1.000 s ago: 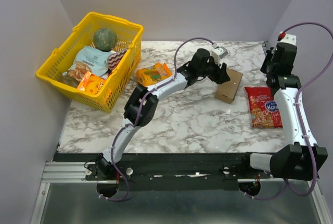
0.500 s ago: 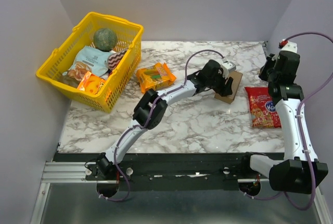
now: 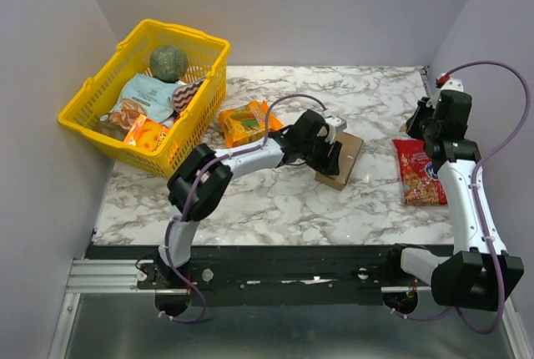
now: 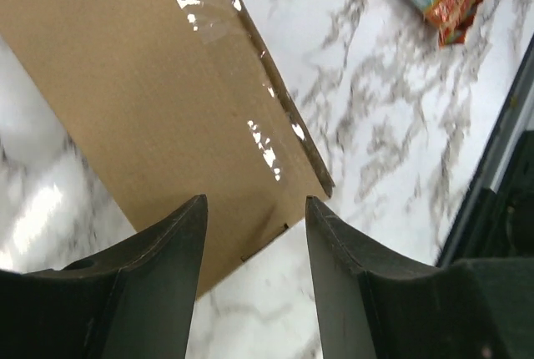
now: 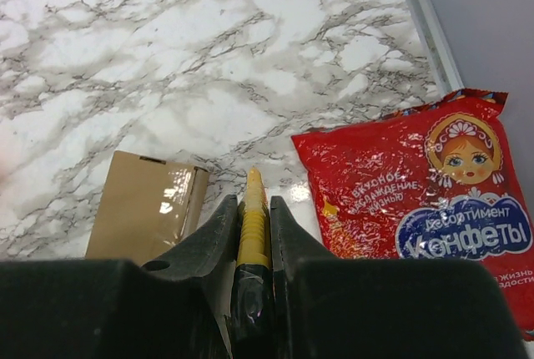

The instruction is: Unpack the express box

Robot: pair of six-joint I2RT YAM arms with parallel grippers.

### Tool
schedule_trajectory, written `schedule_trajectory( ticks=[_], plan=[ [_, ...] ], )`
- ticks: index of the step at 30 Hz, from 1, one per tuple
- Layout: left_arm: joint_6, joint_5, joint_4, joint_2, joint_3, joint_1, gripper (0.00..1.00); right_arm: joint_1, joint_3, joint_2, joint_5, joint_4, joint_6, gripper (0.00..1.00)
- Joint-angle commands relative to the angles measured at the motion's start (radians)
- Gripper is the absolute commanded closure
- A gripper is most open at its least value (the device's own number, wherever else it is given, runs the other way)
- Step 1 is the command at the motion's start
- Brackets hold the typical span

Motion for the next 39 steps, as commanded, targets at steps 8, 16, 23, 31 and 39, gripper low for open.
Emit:
schedule_trajectory(
  ticks=[8,16,23,31,39],
  plan=[
    [0.265,-0.092,-0.234,-0.502,-0.269,0.030,0.40,0.029,-0.101,0.147,-0.184,-0.049,-0.106,1.00],
    [0.327,-0.054,-0.224,-0.499,-0.407,0.101,0.94,0.117,-0.025,0.303,-0.174,-0.017,-0.160,0.99],
    [0.383,-0.040,-0.267,-0.556,-0.442,0.133,0.94,0.257,0.098,0.427,-0.220,-0.017,-0.166,1.00],
    [0.477,-0.035,-0.308,-0.581,-0.491,0.144,0.89,0.398,0.241,0.546,-0.299,-0.043,-0.185,1.00],
    [0.457,-0.038,-0.293,-0.556,-0.404,0.205,0.70,0.414,0.328,0.485,-0.090,-0.052,-0.217,0.99]
  ],
)
